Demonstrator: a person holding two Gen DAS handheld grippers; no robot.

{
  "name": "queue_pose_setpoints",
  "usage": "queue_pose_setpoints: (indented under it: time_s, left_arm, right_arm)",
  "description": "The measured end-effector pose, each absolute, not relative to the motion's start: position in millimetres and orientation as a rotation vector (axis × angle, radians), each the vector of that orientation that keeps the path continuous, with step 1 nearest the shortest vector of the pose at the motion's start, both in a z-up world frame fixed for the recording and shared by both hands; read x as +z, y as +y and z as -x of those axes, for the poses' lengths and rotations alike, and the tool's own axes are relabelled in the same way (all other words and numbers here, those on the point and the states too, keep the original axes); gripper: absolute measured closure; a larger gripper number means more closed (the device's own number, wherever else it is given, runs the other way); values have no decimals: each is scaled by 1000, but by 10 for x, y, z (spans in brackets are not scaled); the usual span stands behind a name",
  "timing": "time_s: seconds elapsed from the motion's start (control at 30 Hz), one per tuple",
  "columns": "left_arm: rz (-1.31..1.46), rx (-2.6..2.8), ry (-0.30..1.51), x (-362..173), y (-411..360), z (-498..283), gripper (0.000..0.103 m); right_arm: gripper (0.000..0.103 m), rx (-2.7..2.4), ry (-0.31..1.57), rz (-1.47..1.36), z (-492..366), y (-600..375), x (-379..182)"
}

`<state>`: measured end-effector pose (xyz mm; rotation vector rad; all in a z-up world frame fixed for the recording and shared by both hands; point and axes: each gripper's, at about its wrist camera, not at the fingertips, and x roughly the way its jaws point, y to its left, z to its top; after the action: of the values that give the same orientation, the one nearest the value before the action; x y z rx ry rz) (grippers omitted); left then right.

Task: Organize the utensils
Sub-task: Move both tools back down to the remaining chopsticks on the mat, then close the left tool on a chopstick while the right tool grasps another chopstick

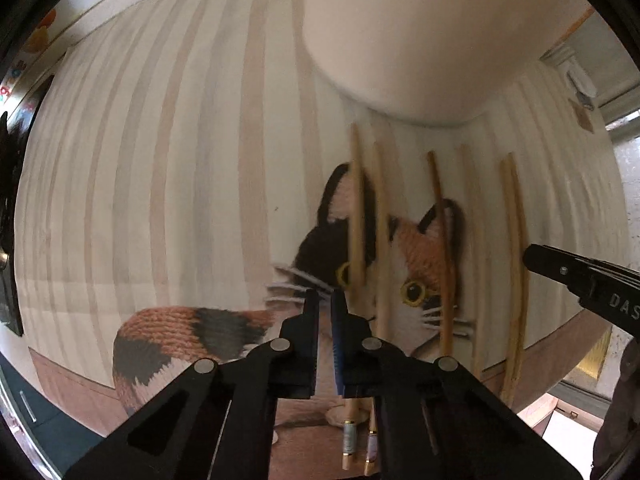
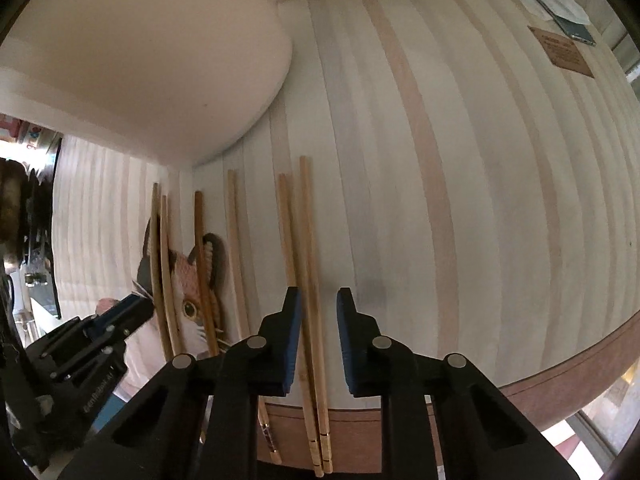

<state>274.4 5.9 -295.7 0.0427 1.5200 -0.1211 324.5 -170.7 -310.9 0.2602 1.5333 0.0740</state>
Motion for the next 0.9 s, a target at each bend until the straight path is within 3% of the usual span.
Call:
queue_pose_setpoints:
  time_s: [0.27, 0.53, 0.9]
  left_arm:
    - [67, -125, 1530, -2956, 252, -2709, 101]
    - [235, -206, 1543, -2968, 389, -2762, 94]
    - [108, -226, 1537, -3006, 153, -2835, 95]
  right_arm:
    - [91, 75, 1536, -193, -3299, -1575, -3163]
    - [94, 32, 1548, -136, -3254, -1558, -3140]
    - [94, 17, 1563, -162, -3299, -1755, -3165]
